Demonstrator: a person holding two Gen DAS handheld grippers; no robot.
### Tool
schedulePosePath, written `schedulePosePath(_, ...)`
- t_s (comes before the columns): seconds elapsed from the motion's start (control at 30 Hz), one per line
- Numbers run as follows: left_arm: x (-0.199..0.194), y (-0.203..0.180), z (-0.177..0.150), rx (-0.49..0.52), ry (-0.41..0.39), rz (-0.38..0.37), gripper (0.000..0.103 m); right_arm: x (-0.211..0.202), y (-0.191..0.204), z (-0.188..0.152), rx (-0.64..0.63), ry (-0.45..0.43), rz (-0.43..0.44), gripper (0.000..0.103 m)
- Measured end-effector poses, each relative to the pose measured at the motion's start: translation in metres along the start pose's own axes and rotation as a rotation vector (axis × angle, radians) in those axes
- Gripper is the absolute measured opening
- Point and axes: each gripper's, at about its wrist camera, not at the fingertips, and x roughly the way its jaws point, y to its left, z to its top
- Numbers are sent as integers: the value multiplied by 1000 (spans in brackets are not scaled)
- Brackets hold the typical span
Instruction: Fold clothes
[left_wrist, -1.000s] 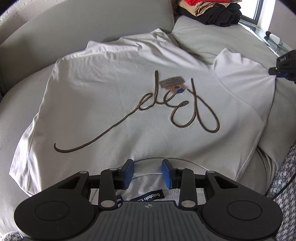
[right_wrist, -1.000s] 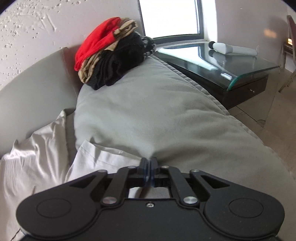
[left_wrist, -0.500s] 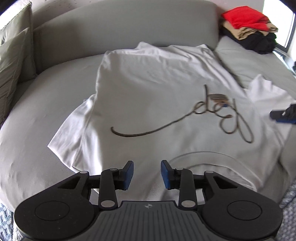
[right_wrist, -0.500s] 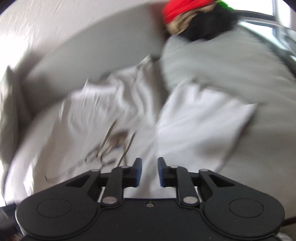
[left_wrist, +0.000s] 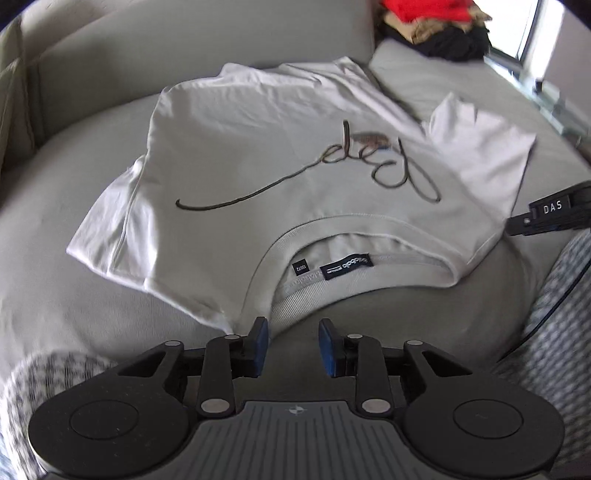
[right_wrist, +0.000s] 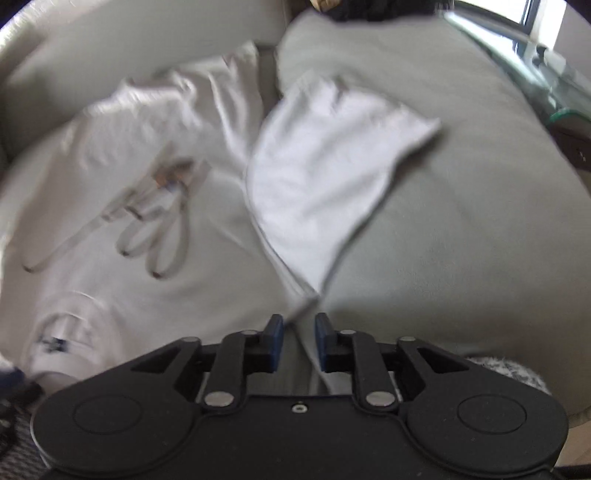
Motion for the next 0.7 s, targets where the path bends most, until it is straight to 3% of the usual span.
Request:
schedulePosePath(0.2, 1, 32, 21, -138, -114, 36, 28, -11, 50, 8, -19, -60, 254, 28)
schedulePosePath(0.33, 35, 42, 31, -169, -5, 22, 23, 15, 98, 15, -86, -39, 311, 28)
schedulePosePath(0.4, 32, 37, 29, -122, -6, 11, 23, 28, 108, 7, -107, 32, 288, 28)
schedulePosePath(0.47, 19, 42, 24, -118, -5, -48, 22, 28, 112, -1, -150, 52, 254, 29)
schedulePosePath(0.53, 5, 63, 19, -182, -34, -106, 24, 18, 112, -2, -169, 62, 236, 30)
schedulePosePath(0.63, -13, 107, 16, -308, -116, -66, 28, 7, 103, 7, -64, 71, 332, 41)
schedulePosePath(0.7, -18, 145, 17, -444, -155, -37, 39, 8, 103, 11, -5, 58, 384, 51)
